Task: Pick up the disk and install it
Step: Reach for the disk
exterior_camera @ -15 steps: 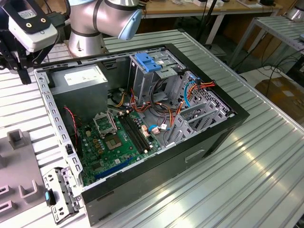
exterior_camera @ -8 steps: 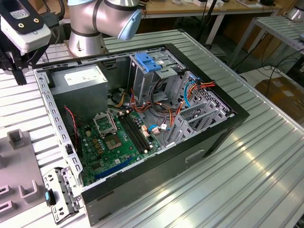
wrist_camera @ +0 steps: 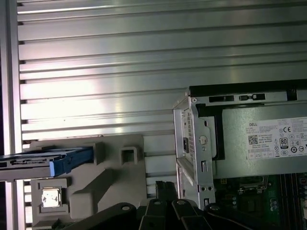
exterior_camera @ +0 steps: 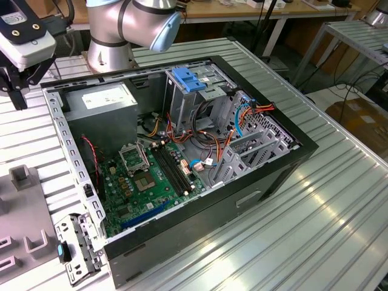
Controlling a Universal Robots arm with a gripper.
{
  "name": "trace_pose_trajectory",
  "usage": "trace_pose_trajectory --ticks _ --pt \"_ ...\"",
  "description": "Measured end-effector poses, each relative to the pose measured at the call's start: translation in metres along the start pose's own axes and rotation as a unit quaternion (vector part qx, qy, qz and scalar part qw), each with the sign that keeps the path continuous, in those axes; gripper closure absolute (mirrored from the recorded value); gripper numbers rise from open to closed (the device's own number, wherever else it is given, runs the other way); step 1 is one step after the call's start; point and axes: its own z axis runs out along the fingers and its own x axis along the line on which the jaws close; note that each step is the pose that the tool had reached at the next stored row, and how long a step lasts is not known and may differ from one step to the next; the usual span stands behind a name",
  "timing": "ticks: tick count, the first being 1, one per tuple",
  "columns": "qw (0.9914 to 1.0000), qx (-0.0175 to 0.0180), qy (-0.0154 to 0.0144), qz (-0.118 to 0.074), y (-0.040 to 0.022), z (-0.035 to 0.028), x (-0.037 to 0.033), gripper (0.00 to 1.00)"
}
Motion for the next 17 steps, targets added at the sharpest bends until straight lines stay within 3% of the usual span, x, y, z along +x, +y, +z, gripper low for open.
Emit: trace_pose_trajectory --ticks 17 --pt "1.0 0.0 0.0 0.0 -0.0003 0.0 0.0219 0.89"
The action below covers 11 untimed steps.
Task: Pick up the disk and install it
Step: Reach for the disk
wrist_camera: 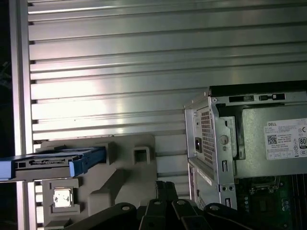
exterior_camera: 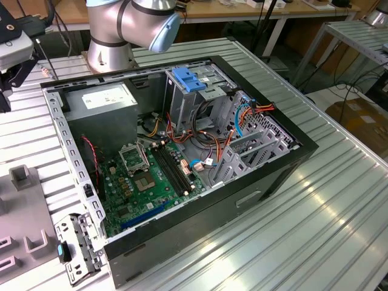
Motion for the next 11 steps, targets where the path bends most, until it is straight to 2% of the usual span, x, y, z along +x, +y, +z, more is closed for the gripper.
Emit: trace_pose_trajectory --ticks 7,9,10,11 --pt "1.0 0.0 0.0 0.0 0.0001 0.0 0.0083 0.89" --pt "1.0 0.0 -0.0001 0.002 0.0004 0.0 0.0247 0.89" --pt "1.0 0.0 -0.0001 0.003 -0.0006 -0.0001 0.0374 0.89" --pt "1.0 0.0 -0.0001 0.003 -0.001 -0.0002 0.0428 0.89"
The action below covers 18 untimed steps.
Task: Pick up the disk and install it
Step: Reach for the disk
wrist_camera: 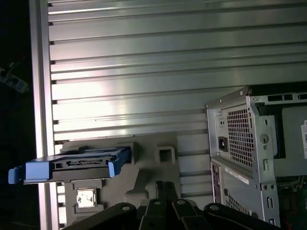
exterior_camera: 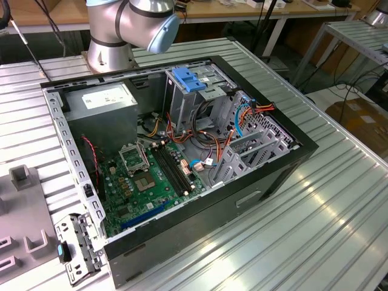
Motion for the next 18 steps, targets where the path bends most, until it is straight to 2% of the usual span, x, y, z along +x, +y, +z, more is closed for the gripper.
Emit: trace_pose_trajectory --ticks 1,4,15,18 --pt "1.0 0.0 -0.0001 0.0 -0.0004 0.0 0.0053 0.89" --pt "1.0 0.0 0.0 0.0 -0.001 0.0 0.0113 0.89" --pt "1.0 0.0 -0.0001 0.0 -0.0023 -0.0001 0.0277 0.89" --pt "1.0 0.0 -0.0001 0.0 -0.0028 -0.0001 0.0341 0.89"
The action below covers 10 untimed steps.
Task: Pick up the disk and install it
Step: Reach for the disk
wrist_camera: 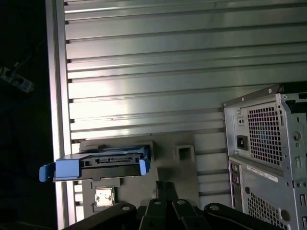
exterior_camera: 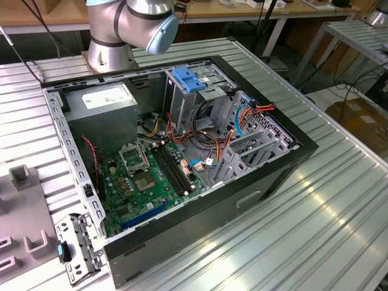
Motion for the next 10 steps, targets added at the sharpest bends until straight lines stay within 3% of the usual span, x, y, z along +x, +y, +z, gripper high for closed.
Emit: trace_pose_trajectory --ticks 10 --pt "1.0 0.0 0.0 0.0 -0.0026 -0.0002 0.0303 0.89"
